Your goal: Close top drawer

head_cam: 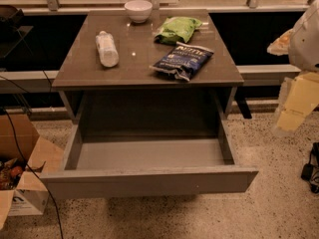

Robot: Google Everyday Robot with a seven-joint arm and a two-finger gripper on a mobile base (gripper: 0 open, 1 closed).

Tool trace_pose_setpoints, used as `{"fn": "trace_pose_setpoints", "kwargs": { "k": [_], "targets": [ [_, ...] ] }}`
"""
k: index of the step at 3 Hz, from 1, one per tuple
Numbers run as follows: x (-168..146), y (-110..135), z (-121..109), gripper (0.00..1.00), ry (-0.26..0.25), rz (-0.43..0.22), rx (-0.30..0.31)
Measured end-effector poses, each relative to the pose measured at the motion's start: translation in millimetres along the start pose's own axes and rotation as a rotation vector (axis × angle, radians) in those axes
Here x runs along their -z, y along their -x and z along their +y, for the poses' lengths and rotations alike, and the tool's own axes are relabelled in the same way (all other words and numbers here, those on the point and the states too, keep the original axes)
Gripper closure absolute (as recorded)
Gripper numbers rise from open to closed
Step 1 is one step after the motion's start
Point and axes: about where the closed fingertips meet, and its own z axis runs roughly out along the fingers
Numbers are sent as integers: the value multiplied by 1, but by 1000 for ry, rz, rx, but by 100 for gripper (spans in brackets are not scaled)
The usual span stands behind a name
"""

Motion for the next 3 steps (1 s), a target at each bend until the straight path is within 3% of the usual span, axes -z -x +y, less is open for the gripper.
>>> {"fn": "trace_pose_setpoints", "kwargs": {
  "k": [1, 2, 3],
  "targets": [
    [-12, 6, 13, 29, 38, -35, 7],
    [-37, 11, 41, 53, 108, -83, 6],
    [-100, 7, 84, 84, 222, -120, 19]
  ]
}}
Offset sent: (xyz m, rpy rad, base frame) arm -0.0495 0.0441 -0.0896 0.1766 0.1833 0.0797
